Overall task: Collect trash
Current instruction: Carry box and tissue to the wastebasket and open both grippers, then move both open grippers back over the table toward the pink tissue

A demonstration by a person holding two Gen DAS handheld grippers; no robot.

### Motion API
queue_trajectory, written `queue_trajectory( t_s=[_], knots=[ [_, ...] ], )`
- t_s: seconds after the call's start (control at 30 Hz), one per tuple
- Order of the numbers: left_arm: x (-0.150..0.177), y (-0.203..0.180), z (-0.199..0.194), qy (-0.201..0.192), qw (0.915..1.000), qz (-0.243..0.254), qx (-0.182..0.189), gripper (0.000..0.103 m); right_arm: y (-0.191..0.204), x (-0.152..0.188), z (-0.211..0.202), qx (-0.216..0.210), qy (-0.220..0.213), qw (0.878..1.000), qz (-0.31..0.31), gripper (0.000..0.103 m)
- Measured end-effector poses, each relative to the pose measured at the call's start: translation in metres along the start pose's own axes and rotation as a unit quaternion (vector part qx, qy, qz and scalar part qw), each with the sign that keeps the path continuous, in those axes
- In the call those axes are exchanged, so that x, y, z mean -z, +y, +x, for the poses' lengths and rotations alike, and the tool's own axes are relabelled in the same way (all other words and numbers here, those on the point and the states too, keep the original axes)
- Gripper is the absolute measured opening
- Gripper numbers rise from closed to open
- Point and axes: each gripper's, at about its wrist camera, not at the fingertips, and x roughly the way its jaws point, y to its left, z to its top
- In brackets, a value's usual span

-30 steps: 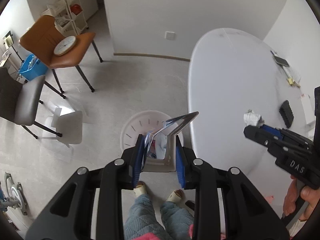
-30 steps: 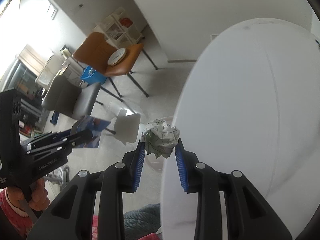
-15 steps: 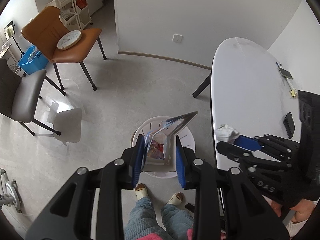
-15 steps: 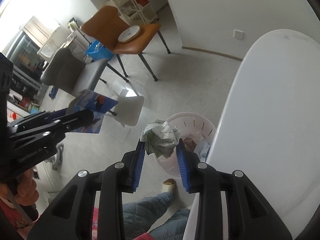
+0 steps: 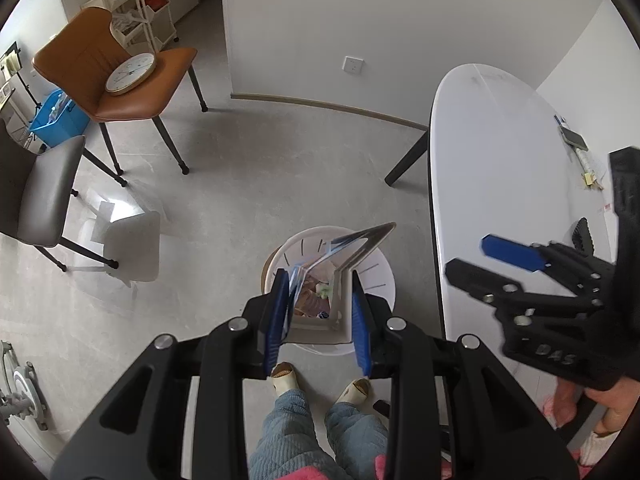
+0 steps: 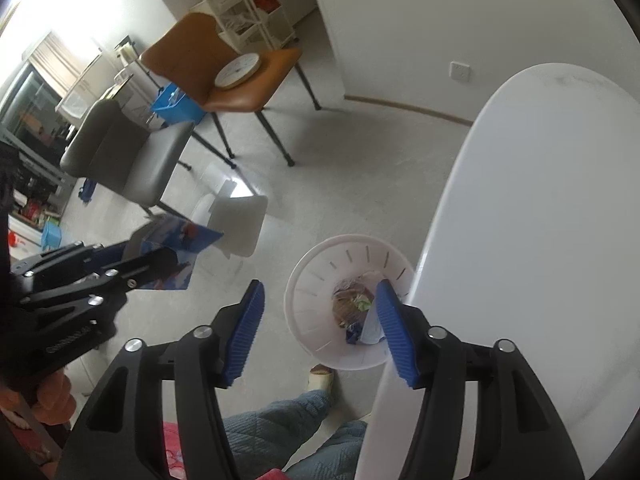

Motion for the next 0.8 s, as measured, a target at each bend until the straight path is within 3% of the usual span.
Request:
queue_trajectory(
  t_s=[0.33,0.37,0.5,0.7,0.8],
  knots=[
    [-0.002,-0.017,0.022,0.022,0.9993,0.027,0.015,0.034,-0.025,0.005,-0.062,0.032,-0.059,0.997,0.042,0.078],
    [-0.003,-0.019,0.024,0.025,0.9991,0.029,0.018,0.038,-0.026,0.006,-0.064,0.034,-0.06,0.997,0.044,0.079],
    [-0.003,-0.027,0.032,0.035,0.9987,0.029,0.023,0.073,-0.036,0.01,-0.075,0.042,-0.068,0.995,0.056,0.079],
    [-0.005,-0.043,0.028,0.026,0.9986,0.037,0.029,0.087,-0.05,0.021,-0.086,0.048,-0.072,0.994,0.073,0.079],
    [-0.005,-0.046,0.021,0.019,0.9986,0.034,0.035,0.088,-0.053,0.024,-0.088,0.052,-0.073,0.993,0.075,0.083]
  ],
)
